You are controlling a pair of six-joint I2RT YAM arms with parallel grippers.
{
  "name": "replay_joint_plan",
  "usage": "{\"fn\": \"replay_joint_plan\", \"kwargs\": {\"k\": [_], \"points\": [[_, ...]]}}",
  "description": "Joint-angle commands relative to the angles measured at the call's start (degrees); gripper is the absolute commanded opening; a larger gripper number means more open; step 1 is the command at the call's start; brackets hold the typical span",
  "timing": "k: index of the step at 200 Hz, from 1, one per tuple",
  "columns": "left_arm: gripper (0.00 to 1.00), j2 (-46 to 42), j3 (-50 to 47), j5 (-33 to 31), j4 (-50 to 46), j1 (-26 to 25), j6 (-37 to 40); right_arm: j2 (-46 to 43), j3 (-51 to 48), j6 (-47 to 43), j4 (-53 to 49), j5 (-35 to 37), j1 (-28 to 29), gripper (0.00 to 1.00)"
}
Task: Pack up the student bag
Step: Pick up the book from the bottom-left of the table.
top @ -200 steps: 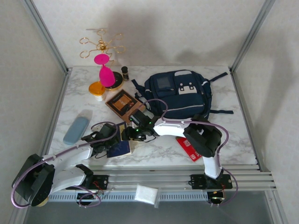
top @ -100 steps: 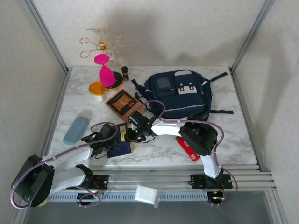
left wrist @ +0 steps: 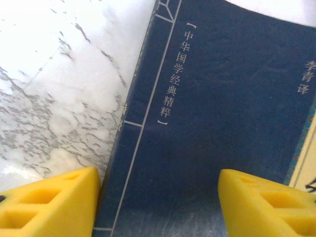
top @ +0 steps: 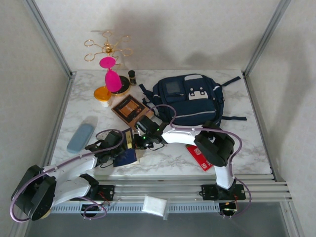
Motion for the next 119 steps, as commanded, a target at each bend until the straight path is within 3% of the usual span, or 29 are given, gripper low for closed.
{"fn": "replay_joint_plan", "kwargs": {"k": [1, 67, 119], "points": [[0.68, -2.6, 1.78, 2.31, -3.52, -1.02, -3.18, -4.89, -1.51, -0.06, 3.0, -0.62, 0.66, 0.0], [0.82, -11.22, 12.96, 1.07, -12.52, 0.15, 0.1, -16.47, -4.91, 0.92, 5.79, -2.15, -1.08, 0.0], [0.87, -12.56, 20.6, 8.04, -11.39, 1.38, 4.28, -27.16, -7.56, 0.15, 4.6, -6.47, -7.21, 0.0]]}}
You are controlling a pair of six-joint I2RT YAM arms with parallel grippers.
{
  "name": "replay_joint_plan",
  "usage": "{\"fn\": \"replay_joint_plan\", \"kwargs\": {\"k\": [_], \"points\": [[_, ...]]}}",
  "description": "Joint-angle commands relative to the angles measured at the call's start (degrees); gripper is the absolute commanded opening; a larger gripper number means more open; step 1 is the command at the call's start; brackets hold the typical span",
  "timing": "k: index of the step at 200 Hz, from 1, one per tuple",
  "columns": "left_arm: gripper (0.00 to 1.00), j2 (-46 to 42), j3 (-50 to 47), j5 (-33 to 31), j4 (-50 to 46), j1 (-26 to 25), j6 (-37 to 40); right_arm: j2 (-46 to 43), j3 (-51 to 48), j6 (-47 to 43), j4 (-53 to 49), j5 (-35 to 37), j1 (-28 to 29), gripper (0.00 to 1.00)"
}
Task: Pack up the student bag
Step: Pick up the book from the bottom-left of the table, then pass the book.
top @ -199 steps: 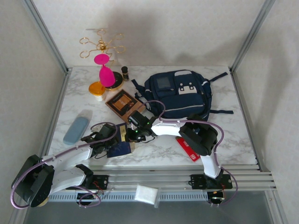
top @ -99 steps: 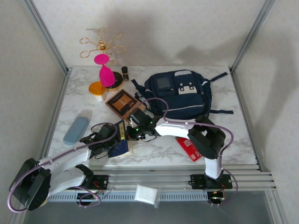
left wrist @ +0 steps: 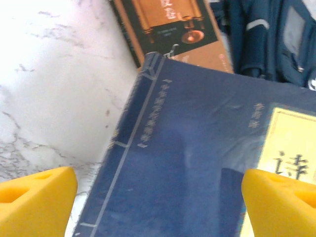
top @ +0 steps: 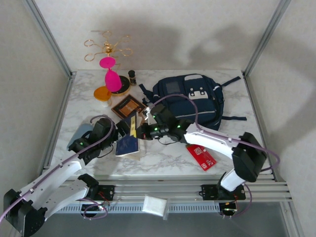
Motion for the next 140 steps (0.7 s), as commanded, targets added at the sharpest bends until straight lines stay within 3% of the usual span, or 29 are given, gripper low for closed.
{"fn": "replay_joint_plan", "kwargs": {"k": [1, 81, 109, 140], "points": [[0.87, -0.57, 3.69, 4.2, -1.59, 0.64, 2.02, -5.55, -1.25, -0.49, 1.91, -3.68, -3.62, 0.0], [0.85, 1.74, 3.19, 24.1, 21.84, 0.87, -0.9, -11.92, -2.51, -2.66, 6.05, -23.3, -18.45, 0.0], [0.84, 5.6, 5.27, 23.4, 21.21, 0.86, 0.38, -11.65, -2.14, -3.33, 6.92, -27.13, -20.73, 0.0], [0.72, 7.99, 5.5, 27.78, 27.9, 0.56, -1.26, -11.14, -3.17, -3.13, 9.36, -32.28, -23.18, 0.0]]}}
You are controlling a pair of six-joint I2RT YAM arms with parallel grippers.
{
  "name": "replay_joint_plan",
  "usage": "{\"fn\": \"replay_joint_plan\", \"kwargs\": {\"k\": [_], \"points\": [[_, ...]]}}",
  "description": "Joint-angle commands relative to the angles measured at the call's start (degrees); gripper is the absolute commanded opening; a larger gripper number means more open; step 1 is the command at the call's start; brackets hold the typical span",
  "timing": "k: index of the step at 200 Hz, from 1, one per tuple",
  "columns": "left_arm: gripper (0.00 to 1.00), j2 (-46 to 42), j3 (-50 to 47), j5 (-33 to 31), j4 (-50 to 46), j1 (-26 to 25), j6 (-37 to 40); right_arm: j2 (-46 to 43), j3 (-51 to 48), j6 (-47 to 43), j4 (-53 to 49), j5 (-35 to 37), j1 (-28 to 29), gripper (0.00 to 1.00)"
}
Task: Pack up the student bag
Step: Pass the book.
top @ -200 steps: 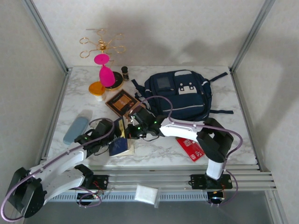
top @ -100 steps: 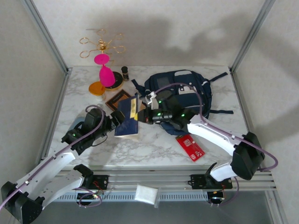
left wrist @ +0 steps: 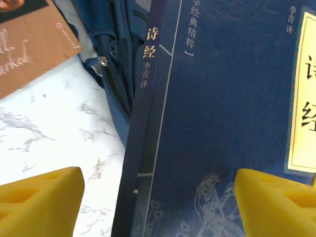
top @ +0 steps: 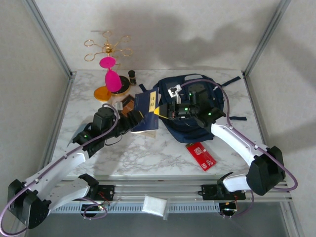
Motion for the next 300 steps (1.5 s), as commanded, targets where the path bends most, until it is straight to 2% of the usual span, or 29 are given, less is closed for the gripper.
{"fn": "replay_joint_plan", "kwargs": {"k": [1, 62, 113, 133, 173, 203, 217, 241, 270, 300], "points": [[0.71, 0.8, 1.49, 5.17, 7.57, 0.01, -1.12, -0.22, -1.08, -1.28, 4.91, -7.63, -1.62, 0.0], [0.4, 0.6, 1.46, 7.91, 14.95, -0.35, -2.9, 2.87, -0.11, -8.22, -2.67, -8.54, -5.9, 0.0], [0.15, 1.82, 1.63, 9.17, 18.67, -1.15, -3.83, 5.4, 2.84, -12.61, -8.03, -7.5, -6.73, 0.0], [0.0, 2.16, 1.78, 8.56, 18.82, -1.15, -3.82, 4.55, 1.97, -12.45, -8.08, -7.0, -7.59, 0.11], [0.0, 4.07, 1.79, 8.99, 24.17, -1.23, -6.86, 0.21, -2.08, -7.67, -5.72, -8.56, -10.64, 0.65], [0.0, 5.44, 1.36, 8.47, 32.21, -2.24, -9.99, -3.68, -7.83, 4.11, 7.43, -13.96, -12.27, 0.98], [0.0, 6.75, 1.43, 8.47, 35.82, -2.88, -11.37, -4.25, -9.48, 9.44, 13.3, -15.7, -12.25, 0.99], [0.0, 8.9, 2.64, 8.38, 38.39, -4.11, -11.79, -4.17, -9.39, 11.74, 15.57, -16.06, -12.25, 0.99], [0.0, 10.26, 3.71, 8.12, 37.32, -4.76, -11.31, -4.78, -12.65, 22.29, 31.38, -18.18, -12.19, 0.99], [0.0, 9.96, 3.82, 7.17, 36.71, -4.85, -11.18, -4.56, -13.34, 23.18, 32.48, -17.87, -12.2, 0.97]]}}
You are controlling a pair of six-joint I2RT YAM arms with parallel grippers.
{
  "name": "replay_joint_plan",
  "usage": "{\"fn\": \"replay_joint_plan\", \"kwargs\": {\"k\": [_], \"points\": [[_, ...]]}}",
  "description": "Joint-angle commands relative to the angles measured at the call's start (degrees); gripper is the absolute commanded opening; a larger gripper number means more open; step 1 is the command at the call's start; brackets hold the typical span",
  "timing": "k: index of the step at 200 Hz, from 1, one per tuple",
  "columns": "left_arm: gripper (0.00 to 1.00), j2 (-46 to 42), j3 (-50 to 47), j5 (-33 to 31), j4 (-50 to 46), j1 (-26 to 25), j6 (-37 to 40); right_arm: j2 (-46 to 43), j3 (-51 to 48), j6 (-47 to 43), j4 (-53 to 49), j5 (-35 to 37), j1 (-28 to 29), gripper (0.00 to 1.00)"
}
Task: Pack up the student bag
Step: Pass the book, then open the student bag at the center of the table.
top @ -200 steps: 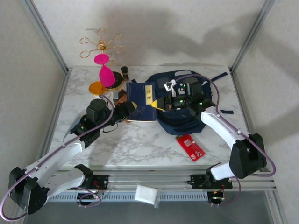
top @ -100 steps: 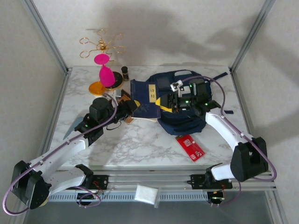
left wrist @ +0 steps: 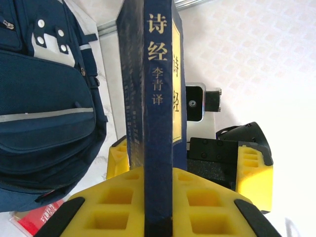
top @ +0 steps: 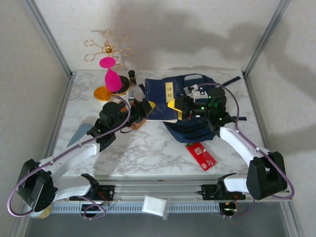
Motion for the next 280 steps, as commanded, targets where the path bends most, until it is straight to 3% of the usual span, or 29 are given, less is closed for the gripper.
{"fn": "replay_joint_plan", "kwargs": {"k": [1, 24, 35, 68, 126, 133, 146, 198, 250, 280], "points": [[0.0, -0.6, 2.61, -0.16, 4.2, -0.54, -0.36, -1.08, -0.9, 4.85, 8.16, -1.91, 0.14, 0.97], [0.0, -0.95, 3.15, -2.74, -0.95, -0.61, 2.04, -1.95, -1.07, 8.04, 12.79, -1.96, 0.01, 0.89], [0.0, -0.91, 3.5, -3.38, -2.83, -0.54, 3.09, -2.44, -0.82, 8.52, 13.25, -1.83, 0.02, 0.81], [0.0, 0.33, 4.29, -1.73, -2.25, -0.72, 3.37, -1.78, -0.41, 3.04, 5.39, -0.75, 0.11, 0.6], [0.0, 0.85, 4.81, -2.22, -4.72, -1.0, 5.99, -0.86, 3.14, -9.32, -10.93, 2.52, -1.46, 0.03], [0.11, 1.03, 4.9, -2.02, -4.71, -0.98, 6.74, -1.07, 3.84, -10.47, -12.7, 2.98, -2.0, 0.0], [0.3, 1.46, 5.37, -1.85, -5.03, -1.06, 8.78, -1.87, 5.31, -12.89, -17.02, 4.05, -3.76, 0.0], [0.48, 8.81, 14.55, -4.32, -18.96, -4.47, 29.55, -4.89, 11.79, -28.0, -42.44, 15.77, -18.54, 0.0], [0.52, 26.93, 28.62, -0.73, -27.34, -11.82, 51.01, -6.2, 10.66, -30.6, -47.62, 21.87, -34.41, 0.0], [0.5, 39.68, 39.37, 0.32, -32.22, -15.54, 56.17, -7.13, 10.16, -31.84, -49.17, 25.9, -39.99, 0.0]]}}
